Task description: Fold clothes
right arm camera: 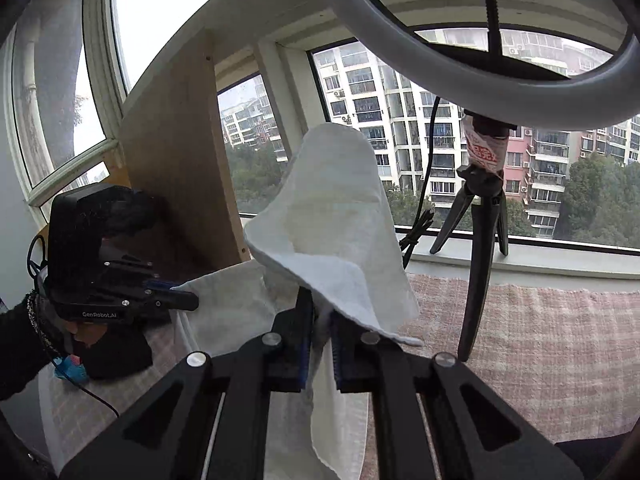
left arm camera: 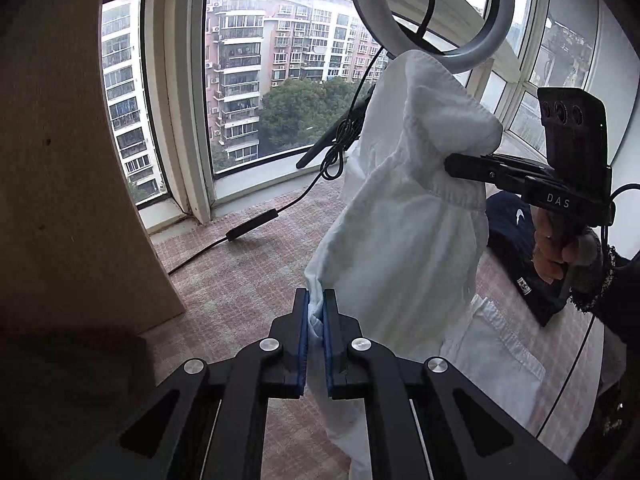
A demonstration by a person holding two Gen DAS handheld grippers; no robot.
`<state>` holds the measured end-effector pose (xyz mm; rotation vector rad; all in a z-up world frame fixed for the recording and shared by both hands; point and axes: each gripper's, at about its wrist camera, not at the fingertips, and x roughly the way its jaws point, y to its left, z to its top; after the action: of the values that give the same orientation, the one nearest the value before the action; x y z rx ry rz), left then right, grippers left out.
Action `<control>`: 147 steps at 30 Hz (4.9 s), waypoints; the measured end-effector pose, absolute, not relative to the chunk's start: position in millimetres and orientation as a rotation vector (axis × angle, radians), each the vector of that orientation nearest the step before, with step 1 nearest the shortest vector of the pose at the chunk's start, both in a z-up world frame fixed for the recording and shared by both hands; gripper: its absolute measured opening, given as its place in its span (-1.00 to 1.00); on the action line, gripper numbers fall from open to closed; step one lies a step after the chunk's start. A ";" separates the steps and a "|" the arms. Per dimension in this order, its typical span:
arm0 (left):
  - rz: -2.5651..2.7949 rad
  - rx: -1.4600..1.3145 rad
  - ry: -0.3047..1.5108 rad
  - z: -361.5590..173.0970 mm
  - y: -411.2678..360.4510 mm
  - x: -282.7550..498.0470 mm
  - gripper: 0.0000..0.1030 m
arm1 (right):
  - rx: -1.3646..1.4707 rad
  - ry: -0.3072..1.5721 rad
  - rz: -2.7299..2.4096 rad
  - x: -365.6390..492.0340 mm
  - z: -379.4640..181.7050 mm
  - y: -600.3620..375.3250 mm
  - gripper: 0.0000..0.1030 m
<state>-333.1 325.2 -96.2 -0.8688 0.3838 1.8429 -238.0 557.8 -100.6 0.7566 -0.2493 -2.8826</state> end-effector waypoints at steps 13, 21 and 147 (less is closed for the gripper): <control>1.597 -1.136 0.545 -150.8 237.2 -166.6 -0.71 | 1.138 -0.168 -2.837 -17.6 -136.1 484.0 -0.47; 1.735 -0.964 0.563 -117.8 253.5 -196.3 -0.73 | 1.131 -0.567 -2.761 -31.7 -103.9 485.1 0.13; 1.956 -1.442 0.186 -221.1 291.2 -233.2 -0.28 | 1.591 -0.328 -2.537 -146.0 -233.8 511.4 0.21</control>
<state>-233.2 291.2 -221.1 -1.4422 0.1858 1.9560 -146.0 511.4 -233.8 1.5911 -0.3277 -2.5366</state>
